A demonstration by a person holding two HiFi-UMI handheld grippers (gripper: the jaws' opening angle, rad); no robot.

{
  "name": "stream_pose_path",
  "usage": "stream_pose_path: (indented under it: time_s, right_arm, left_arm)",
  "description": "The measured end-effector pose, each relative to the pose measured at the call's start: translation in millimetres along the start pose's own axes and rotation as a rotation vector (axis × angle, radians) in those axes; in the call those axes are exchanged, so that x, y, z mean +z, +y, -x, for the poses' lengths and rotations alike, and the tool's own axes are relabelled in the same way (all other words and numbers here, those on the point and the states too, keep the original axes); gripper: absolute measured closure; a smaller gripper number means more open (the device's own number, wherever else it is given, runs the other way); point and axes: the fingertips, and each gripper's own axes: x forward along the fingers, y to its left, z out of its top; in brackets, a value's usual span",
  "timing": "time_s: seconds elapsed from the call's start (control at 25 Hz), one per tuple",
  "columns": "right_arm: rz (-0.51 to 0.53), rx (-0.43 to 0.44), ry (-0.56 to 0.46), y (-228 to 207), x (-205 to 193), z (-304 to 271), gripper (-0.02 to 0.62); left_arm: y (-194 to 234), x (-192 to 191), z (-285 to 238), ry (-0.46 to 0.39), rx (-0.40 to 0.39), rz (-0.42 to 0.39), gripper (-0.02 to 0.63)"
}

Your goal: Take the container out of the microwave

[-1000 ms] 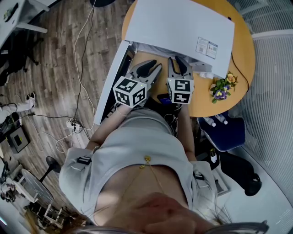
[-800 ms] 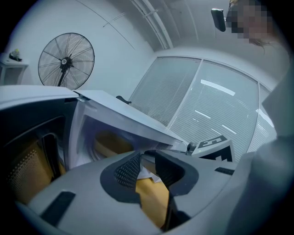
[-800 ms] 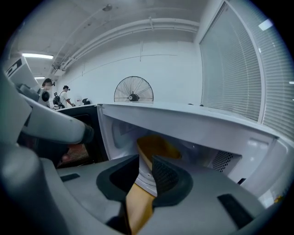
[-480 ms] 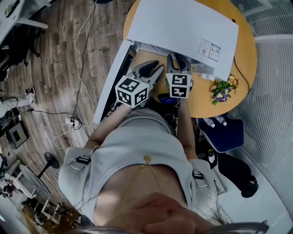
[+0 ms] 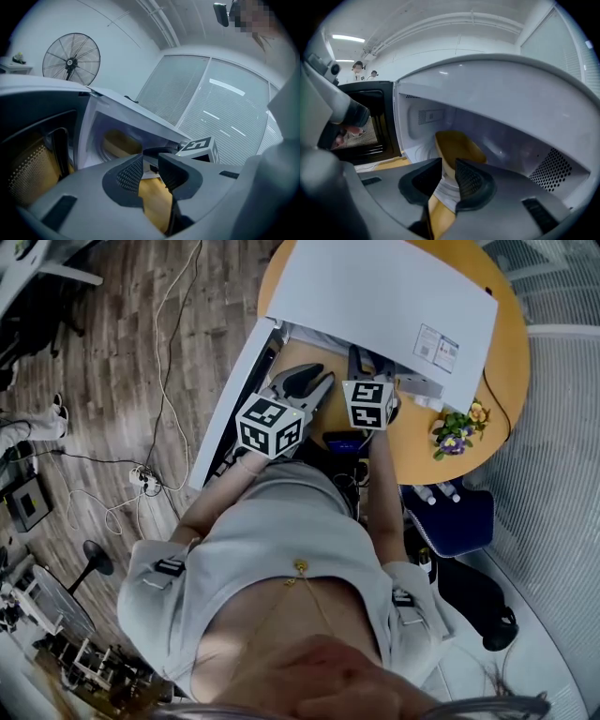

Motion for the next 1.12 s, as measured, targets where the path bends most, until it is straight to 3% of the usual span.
stream_pose_path:
  time_s: [0.32,1.12]
  right_arm:
    - [0.109,0.030,0.039,1,-2,-18,0.493]
    - [0.247,0.096,0.152,13,-10,-56,0.476]
  left_arm:
    - [8,-5,5,0.002,0.026,0.016,0.503]
    - [18,-7,14,-0.006,0.057,0.035,0.503]
